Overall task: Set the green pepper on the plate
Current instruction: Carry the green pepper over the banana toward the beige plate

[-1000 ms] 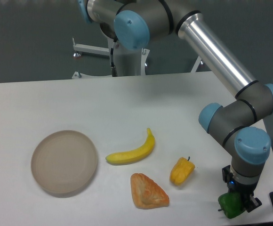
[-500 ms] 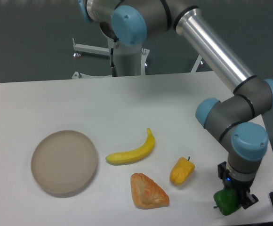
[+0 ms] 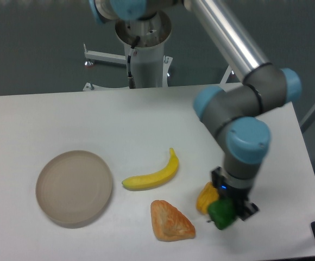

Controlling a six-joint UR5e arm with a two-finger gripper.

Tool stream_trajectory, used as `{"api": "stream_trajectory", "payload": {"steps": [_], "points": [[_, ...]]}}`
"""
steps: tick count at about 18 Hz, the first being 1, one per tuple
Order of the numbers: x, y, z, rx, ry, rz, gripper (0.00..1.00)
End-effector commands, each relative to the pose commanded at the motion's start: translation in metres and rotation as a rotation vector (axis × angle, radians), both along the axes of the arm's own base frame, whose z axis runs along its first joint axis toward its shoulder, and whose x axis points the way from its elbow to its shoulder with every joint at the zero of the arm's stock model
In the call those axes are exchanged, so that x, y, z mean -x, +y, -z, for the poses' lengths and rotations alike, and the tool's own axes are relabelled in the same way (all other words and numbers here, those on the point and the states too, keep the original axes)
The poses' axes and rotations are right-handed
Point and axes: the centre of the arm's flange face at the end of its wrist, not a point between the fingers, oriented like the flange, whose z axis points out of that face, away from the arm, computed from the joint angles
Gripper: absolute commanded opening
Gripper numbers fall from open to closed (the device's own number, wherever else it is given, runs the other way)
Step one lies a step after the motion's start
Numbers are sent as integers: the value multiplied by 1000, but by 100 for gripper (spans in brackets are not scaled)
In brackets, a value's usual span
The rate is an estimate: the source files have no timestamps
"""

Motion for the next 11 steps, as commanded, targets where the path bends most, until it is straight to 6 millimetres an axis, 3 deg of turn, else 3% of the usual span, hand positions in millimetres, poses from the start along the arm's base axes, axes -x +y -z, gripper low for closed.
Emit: {"api": "stream_trajectory", "payload": {"steps": [5,11], "points": [[-85,12,-10,-59,-47,-132,36],[-176,15,-3,-90,-99,-252,36]]}}
